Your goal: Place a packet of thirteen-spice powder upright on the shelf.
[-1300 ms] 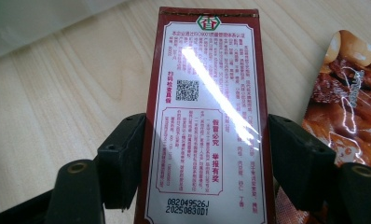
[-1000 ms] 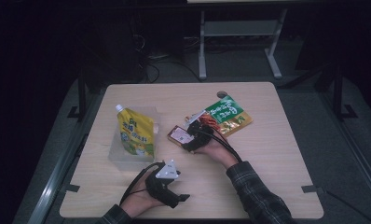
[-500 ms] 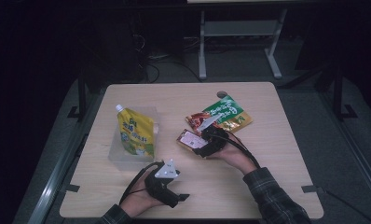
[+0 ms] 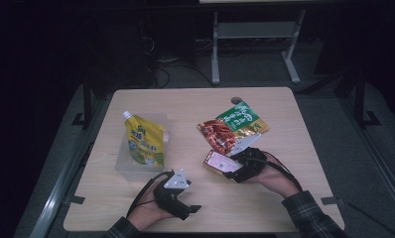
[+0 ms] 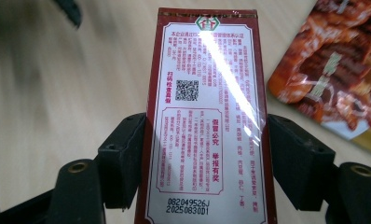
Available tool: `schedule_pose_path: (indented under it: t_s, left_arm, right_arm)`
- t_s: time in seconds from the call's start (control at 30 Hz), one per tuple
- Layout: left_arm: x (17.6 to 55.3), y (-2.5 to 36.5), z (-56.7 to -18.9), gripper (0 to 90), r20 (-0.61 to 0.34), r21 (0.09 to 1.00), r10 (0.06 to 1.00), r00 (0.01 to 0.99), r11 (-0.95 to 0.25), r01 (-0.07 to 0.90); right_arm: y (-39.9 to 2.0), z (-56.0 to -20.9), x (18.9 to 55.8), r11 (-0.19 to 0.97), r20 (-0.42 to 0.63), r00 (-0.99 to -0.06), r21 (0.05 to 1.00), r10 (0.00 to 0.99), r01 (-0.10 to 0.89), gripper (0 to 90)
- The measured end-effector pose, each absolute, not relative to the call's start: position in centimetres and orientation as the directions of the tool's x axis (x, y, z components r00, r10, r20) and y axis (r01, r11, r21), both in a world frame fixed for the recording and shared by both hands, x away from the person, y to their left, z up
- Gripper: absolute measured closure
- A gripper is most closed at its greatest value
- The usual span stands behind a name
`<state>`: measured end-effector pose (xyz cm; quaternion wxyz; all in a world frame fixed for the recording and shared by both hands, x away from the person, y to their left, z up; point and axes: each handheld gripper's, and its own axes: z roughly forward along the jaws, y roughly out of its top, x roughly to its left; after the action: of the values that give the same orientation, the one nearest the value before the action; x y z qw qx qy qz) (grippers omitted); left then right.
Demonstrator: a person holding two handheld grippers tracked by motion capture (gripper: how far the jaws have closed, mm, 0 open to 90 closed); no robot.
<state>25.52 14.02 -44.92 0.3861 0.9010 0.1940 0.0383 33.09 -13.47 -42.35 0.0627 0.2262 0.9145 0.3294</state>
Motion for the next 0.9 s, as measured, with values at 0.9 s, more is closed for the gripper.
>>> schedule_pose_path:
  t_s: [0.9]
  left_arm:
    - [25.6, 14.0, -44.8, 13.4, -0.077, 0.713, 0.375, 0.924, -0.627, 0.313]
  right_arm:
    - [-16.5, -42.6, 27.1, 0.686, 0.027, -0.901, 0.638, 0.434, 0.350, 39.3]
